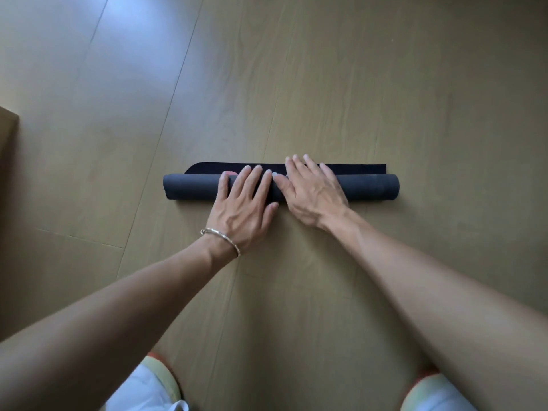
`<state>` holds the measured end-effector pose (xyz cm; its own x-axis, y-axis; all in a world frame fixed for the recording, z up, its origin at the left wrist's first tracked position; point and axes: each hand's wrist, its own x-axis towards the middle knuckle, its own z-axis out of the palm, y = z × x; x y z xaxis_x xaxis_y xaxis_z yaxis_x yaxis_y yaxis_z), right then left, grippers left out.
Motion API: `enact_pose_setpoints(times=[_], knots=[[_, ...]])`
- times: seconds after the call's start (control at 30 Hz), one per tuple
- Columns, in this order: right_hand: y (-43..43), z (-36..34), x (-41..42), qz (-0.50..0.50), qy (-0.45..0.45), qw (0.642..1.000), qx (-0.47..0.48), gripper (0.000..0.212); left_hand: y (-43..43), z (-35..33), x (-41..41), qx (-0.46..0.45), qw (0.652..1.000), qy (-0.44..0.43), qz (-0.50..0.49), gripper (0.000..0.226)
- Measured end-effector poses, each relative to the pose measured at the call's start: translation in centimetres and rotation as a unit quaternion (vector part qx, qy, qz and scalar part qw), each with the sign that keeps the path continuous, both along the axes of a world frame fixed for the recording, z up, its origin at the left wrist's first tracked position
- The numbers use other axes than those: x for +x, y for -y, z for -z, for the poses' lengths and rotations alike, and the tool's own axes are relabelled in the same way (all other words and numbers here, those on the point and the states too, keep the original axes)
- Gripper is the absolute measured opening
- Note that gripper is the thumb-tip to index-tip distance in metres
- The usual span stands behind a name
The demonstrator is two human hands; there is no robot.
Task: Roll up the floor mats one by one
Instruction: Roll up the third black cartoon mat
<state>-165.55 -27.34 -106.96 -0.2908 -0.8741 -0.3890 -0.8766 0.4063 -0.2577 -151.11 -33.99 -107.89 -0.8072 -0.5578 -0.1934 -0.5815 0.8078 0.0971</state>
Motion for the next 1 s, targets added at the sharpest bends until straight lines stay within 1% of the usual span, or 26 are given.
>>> enact_pose_setpoints(times=[0.03,0.13,0.27,0.37,0.53,0.67,0.77,0.9,1.0], knots=[[0.4,0.0,-0.2,0.000,0.002,1.000,0.008,0.063,-0.1,0.2,0.1,-0.008,1.000,-0.004,0.005,0.060],[0.8,0.2,-0.5,-0.009,0.010,1.000,0.025,0.060,0.4,0.0,-0.5,0.015,1.000,0.004,-0.005,0.059],[0.7,-0.1,-2.0,0.002,0.023,1.000,0.008,0.054,2.4,-0.9,-1.7,0.044,0.999,0.012,0.006,0.063],[0.4,-0.2,-3.1,-0.004,0.006,1.000,0.016,0.051,4.0,-0.9,-2.7,0.074,0.997,0.020,0.006,0.046],[1.5,-0.9,-4.1,-0.027,0.032,0.998,0.036,0.042,5.4,-1.1,-3.7,0.126,0.990,0.061,0.010,0.045],[1.4,-1.1,-4.4,-0.028,0.037,0.998,0.043,0.045,5.6,-1.0,-4.0,0.118,0.990,0.067,0.023,0.044],[1.6,-1.6,-4.3,-0.015,0.060,0.996,0.057,0.048,5.2,-1.2,-3.8,0.112,0.991,0.062,0.025,0.044],[1.7,-1.8,-4.5,-0.024,0.057,0.996,0.068,0.049,5.2,-1.7,-3.9,0.109,0.991,0.068,0.018,0.043],[1.4,-2.0,-4.8,-0.042,0.062,0.995,0.065,0.052,5.1,-2.1,-3.8,0.104,0.990,0.084,0.038,0.050]])
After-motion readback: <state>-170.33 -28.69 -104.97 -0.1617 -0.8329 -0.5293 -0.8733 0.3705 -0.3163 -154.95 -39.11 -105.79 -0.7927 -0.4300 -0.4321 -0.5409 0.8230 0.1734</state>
